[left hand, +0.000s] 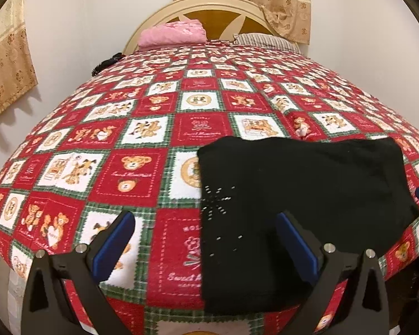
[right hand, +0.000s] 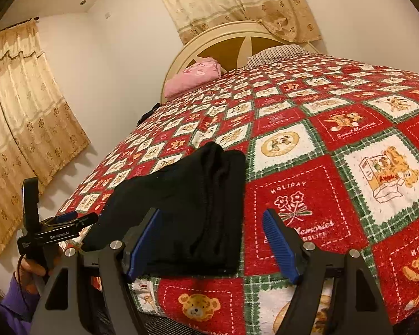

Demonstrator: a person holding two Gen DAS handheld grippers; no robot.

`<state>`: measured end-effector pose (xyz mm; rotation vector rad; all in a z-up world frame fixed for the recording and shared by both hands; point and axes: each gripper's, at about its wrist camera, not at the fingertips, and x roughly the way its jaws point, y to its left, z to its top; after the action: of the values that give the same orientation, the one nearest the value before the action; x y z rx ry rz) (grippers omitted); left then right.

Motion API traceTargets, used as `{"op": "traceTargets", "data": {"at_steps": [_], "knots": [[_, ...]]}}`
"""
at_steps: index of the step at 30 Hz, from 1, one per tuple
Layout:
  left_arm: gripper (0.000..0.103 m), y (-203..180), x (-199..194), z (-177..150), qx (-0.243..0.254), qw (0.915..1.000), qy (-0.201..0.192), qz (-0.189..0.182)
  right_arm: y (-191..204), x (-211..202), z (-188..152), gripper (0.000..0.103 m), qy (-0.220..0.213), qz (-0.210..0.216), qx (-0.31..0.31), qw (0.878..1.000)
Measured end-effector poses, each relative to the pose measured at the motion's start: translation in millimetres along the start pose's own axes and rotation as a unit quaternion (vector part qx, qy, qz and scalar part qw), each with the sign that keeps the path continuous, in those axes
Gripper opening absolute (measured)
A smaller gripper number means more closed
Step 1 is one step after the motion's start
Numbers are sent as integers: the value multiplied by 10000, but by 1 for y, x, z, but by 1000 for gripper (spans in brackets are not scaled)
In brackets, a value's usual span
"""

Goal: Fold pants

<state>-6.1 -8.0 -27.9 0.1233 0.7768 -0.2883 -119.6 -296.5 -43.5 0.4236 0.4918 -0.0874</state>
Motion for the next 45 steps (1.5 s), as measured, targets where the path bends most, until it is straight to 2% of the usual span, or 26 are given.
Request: {"op": "traceTargets", "data": {"at_steps": [8, 18, 22, 24, 25, 26, 31, 34, 36, 38, 41, 44, 45], "knots": [[103, -13, 6, 4, -35, 9996, 152, -244, -9, 5, 1, 76, 32, -21, 146, 9999], [103, -17, 14, -3, -31, 9990, 318, -298, -14, 3, 0, 76, 8, 39, 244, 9997], [103, -14, 9, 4, 69, 9994, 202, -272, -6, -5, 4, 75, -172, -67, 31, 9998], [103, -10, 7, 16, 159, 9998, 45, -138, 5, -12, 6, 63, -302, -117, -273, 9991], [103, -5, 5, 24, 152, 9998, -23, -114, 11, -14, 8, 52, -307, -106, -431, 9985], [103, -2, 4, 29, 125, 9998, -61, -133, 19, -15, 9, 50, -300, -89, -599, 9977], [103, 30, 8, 61, -365, 9984, -66, -437, 63, -10, 1, 49, -119, 494, -1230, 9911], [102, 43, 29, 71, -681, 9956, 206, -605, 95, 14, -10, 49, 210, 1093, -1368, 9843], [98, 44, 42, 70, -770, 9934, 425, -741, 121, 36, -17, 49, 439, 1384, -1567, 9769], [94, 37, 57, 66, -719, 9912, 715, -853, 145, 59, -26, 49, 575, 1494, -1803, 9705], [94, 26, 68, 60, -522, 9924, 861, -709, 172, 92, -37, 49, 838, 1776, -1803, 9638], [95, 20, 84, 57, -382, 9937, 917, -516, 184, 113, -55, 49, 1059, 1714, -1952, 9599], [96, 20, 90, 57, -429, 9933, 926, -545, 184, 111, -60, 49, 936, 1689, -2003, 9605]]}}
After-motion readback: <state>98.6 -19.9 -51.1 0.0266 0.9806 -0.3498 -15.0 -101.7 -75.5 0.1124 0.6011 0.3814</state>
